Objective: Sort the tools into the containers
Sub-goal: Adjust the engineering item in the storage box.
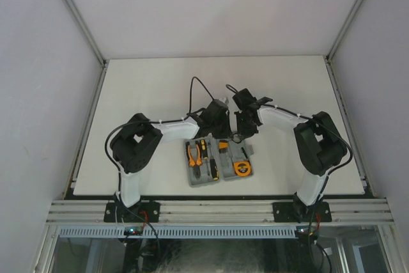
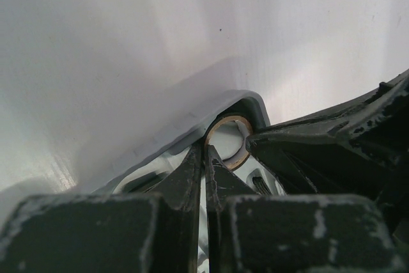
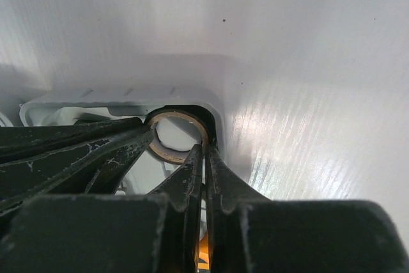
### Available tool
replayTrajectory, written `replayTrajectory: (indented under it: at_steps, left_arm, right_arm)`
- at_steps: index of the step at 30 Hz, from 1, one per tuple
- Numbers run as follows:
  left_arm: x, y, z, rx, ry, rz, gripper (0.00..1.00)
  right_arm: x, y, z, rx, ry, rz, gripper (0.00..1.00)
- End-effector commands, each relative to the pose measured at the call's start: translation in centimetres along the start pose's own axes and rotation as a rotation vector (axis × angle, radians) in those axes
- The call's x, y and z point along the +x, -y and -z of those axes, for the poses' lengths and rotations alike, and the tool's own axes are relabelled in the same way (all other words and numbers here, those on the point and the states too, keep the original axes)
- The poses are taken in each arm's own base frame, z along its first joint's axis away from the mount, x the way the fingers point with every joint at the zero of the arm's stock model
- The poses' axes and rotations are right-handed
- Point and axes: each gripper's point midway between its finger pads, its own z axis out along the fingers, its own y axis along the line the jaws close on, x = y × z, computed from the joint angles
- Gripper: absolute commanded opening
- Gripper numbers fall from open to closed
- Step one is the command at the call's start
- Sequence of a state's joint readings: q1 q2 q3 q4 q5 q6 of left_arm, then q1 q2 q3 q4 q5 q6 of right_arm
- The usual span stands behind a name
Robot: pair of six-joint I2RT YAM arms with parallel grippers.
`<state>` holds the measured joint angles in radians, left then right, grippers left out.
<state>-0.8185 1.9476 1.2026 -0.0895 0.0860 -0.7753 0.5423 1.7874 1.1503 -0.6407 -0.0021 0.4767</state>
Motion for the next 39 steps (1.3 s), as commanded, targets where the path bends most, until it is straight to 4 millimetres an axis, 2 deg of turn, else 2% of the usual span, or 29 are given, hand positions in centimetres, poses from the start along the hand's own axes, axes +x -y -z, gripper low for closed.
replayTrajectory:
  at_steps: [1, 5, 9, 12, 17, 20, 25, 31, 35, 39]
  left_arm:
    - [-0.9, 1.7, 0.3, 0.058, 0.021, -0.013, 0.06]
    - [-0.7, 1.6, 0.4, 0.057, 0.020, -0.014, 0.06]
    - [-1.2, 1.8, 1.0, 0.059, 0.040, -0.014, 0.06]
    - [-2.3, 1.8, 1.8, 0.060, 0.067, -0.012, 0.06]
    - [-5.5, 1.9, 4.2, 0.072, 0.133, -0.007, 0.10]
    - [-7.6, 2.5, 5.9, 0.085, 0.177, -0.022, 0.16]
    - [-10.1, 3.0, 9.4, 0.096, 0.247, -0.040, 0.23]
    - [-10.7, 1.3, 14.0, 0.054, 0.335, -0.055, 0.27]
    - [-9.3, -1.2, 16.5, 0.008, 0.374, -0.040, 0.28]
    - [-6.4, -4.4, 17.8, -0.050, 0.383, -0.018, 0.29]
  right_arm:
    - [3.9, 2.3, -4.0, 0.130, -0.137, 0.061, 0.00]
    - [4.0, 2.1, -3.9, 0.131, -0.131, 0.064, 0.00]
    - [2.0, 1.1, -1.8, 0.080, -0.043, 0.049, 0.00]
    - [-0.1, -0.2, 0.9, -0.015, 0.050, 0.033, 0.00]
    - [-3.5, -1.8, 6.4, -0.124, 0.251, 0.040, 0.03]
    - [-4.3, -2.0, 8.7, -0.151, 0.327, 0.047, 0.08]
    - [-3.6, -0.8, 10.2, -0.149, 0.395, 0.017, 0.17]
    - [-1.7, 1.4, 10.3, -0.128, 0.413, -0.029, 0.24]
    - [-0.3, 2.7, 10.3, -0.110, 0.427, -0.064, 0.25]
    - [0.7, 3.2, 10.3, -0.134, 0.444, -0.093, 0.27]
